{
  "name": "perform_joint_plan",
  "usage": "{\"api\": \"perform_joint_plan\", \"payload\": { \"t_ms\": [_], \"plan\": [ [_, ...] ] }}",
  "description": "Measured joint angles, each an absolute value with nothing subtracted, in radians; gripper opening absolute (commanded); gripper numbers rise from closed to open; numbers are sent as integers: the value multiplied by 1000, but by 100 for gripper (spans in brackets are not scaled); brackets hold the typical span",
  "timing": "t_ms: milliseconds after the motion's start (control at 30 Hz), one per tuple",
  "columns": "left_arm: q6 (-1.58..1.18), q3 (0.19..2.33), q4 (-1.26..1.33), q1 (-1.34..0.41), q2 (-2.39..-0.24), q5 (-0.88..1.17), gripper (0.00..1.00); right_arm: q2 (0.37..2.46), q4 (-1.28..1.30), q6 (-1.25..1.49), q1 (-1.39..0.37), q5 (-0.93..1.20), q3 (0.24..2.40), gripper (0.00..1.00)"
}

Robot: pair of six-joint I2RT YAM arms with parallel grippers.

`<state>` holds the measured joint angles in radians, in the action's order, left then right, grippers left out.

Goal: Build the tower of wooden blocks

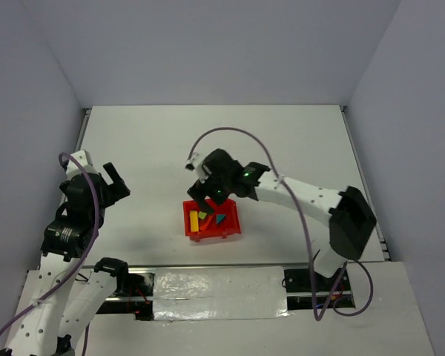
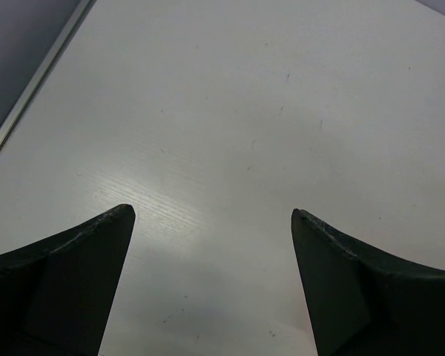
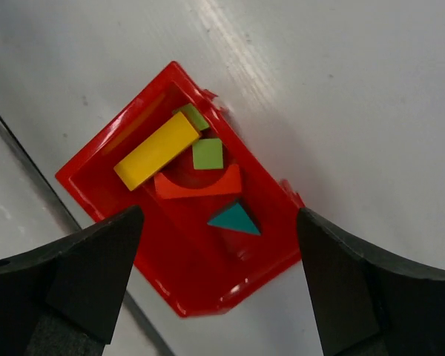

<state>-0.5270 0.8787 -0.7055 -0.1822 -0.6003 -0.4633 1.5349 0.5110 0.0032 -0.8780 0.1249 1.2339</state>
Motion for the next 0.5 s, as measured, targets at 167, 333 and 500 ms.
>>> {"api": "perform_joint_plan", "payload": {
  "t_ms": [167,333,500],
  "plan": [
    [-527,879,-705,-189,-606,-455,99,1733,558,-159,-966,62,1337,88],
    [-526,879,-702,-191,-608,-445,100,1814,579,-249,-963,50,1407,76],
    [-524,879,-702,-191,-616,-435,99,1864,574,-302,-962,33,1413,44]
  ]
}}
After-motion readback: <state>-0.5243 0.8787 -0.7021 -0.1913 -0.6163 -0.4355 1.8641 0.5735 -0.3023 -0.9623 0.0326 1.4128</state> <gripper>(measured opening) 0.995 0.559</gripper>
